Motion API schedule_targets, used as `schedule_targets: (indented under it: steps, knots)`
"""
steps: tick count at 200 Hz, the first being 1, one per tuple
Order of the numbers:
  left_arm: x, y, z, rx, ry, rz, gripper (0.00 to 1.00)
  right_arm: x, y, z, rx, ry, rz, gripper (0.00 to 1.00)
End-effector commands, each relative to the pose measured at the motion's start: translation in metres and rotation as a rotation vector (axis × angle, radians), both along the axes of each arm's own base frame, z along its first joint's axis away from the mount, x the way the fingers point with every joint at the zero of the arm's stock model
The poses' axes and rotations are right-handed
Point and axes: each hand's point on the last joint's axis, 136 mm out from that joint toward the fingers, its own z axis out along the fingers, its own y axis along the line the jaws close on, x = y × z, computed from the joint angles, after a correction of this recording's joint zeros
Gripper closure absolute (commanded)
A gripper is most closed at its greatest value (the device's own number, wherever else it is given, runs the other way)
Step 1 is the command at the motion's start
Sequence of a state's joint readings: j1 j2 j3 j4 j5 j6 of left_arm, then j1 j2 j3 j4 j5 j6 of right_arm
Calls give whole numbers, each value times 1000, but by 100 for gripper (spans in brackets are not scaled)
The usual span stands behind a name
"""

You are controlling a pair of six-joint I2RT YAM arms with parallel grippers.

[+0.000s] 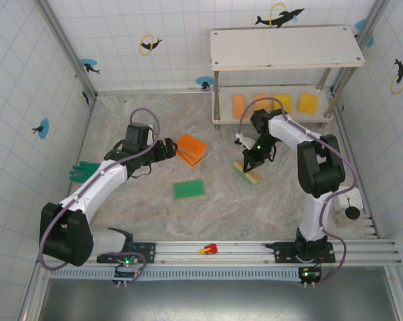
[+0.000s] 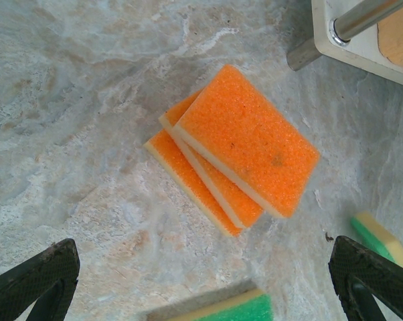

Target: Place and organize the cleaning sponges onto the shelf

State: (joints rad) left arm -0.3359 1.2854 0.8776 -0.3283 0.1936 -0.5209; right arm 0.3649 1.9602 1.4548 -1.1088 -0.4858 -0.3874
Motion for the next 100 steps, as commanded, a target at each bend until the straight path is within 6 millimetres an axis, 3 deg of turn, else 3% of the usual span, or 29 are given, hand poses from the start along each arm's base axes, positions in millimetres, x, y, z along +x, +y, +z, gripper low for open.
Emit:
schedule_targets:
  steps: [1, 34, 62, 100]
  knots:
    - [-5, 1, 2, 3, -11, 3, 3, -6, 22, 41, 164, 14, 2, 100]
    - [-4, 0, 1, 0, -12, -4, 3, -18, 35, 62, 304, 73, 14, 100]
    - [-4, -1, 1, -7, -14, -6, 3, -20, 29, 37, 249, 125, -14, 100]
    - [-4, 1, 1, 2, -14, -3, 3, -16, 21, 18, 208, 158, -49, 100]
